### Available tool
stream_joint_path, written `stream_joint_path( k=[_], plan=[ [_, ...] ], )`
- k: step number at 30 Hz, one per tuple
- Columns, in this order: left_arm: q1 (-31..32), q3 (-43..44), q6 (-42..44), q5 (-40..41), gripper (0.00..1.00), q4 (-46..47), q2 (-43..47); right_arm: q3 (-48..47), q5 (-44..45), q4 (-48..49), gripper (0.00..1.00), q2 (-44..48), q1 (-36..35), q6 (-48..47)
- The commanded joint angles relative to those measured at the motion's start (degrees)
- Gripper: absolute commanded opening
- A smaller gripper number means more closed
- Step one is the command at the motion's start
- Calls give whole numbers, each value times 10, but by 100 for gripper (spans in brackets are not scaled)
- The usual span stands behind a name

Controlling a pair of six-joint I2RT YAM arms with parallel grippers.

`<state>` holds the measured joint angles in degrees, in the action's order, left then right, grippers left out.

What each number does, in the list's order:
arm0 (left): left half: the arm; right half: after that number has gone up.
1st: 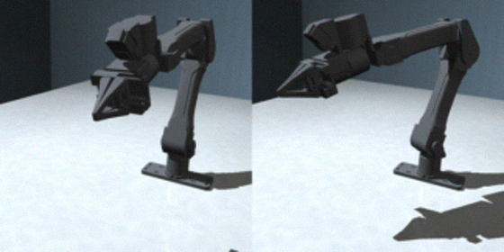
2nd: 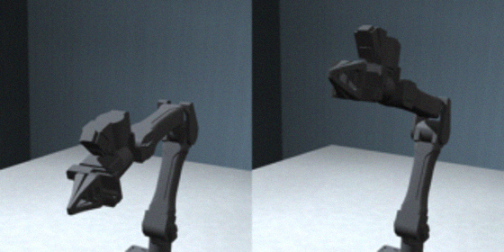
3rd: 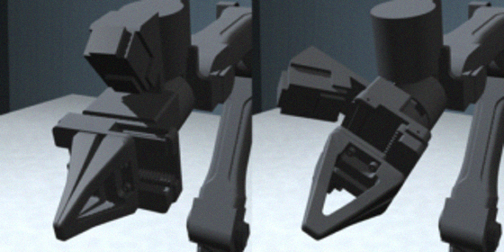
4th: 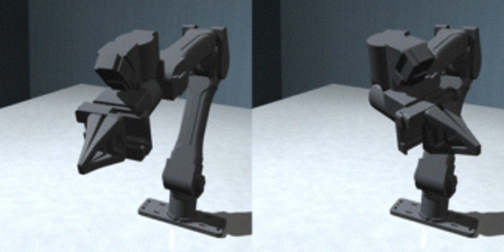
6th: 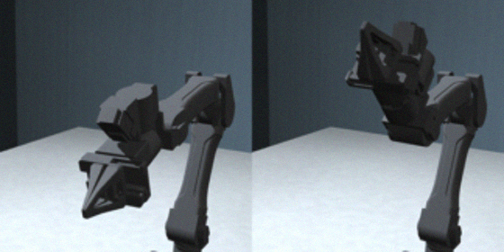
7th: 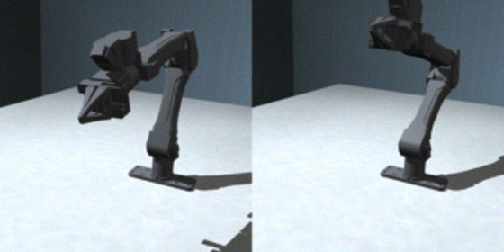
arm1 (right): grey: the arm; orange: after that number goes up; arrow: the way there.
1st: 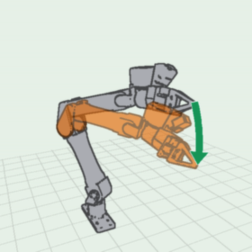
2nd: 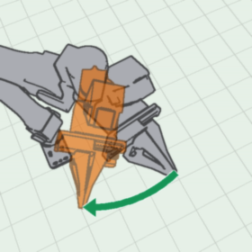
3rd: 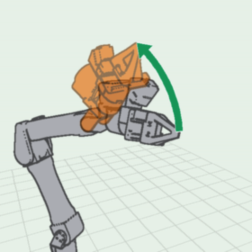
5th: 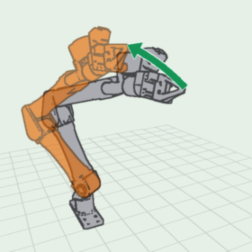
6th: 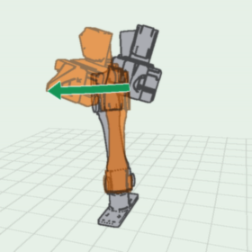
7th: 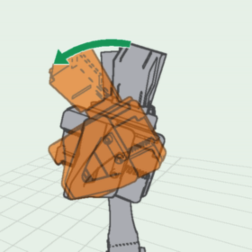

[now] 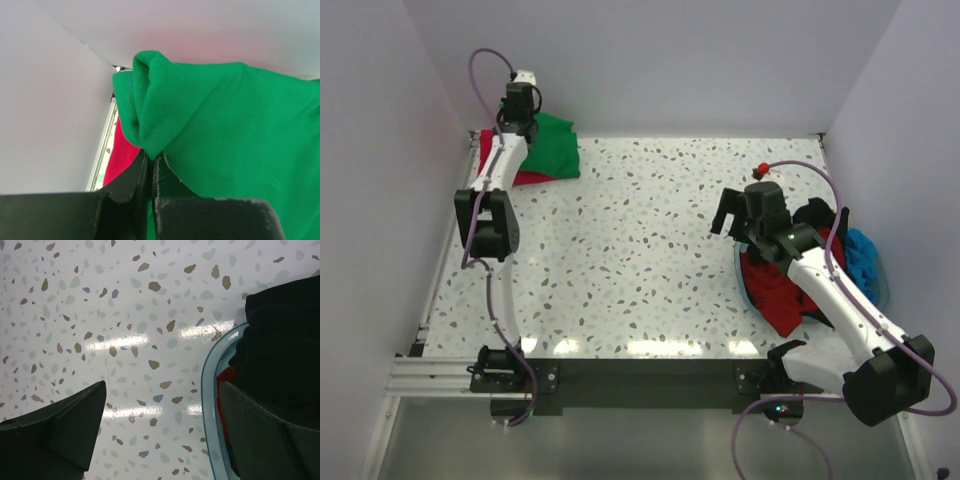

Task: Fold and stack the t-shirts
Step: Neatly place the folded tshirt to the corner

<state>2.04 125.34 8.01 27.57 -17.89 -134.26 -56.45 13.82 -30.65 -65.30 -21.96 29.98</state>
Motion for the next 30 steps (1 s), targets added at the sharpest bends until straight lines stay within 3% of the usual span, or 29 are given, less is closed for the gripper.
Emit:
stream_joint_path(
  k=[1,14,18,21,23,25,30],
  plan=[
    [-38,-9,-27,-50,0,28,48,-16,2,7,99,-6,1,9],
    [-91,-6,-27,-23,0,72,-18,-30,9,7,99,-31,1,18],
    [-98,-12,-29,48,0,99,-38,-34,7,6,99,-47,1,18],
    [-100,-10,-29,78,17,105,-55,-35,5,3,99,-52,1,18],
    [-100,-11,-38,120,43,113,-61,-36,7,1,99,-53,1,18],
    [-100,2,-49,154,100,99,-58,-40,8,-8,99,-49,1,15],
    [-99,8,-141,140,100,26,16,-46,17,-24,99,-25,1,11]
  ],
)
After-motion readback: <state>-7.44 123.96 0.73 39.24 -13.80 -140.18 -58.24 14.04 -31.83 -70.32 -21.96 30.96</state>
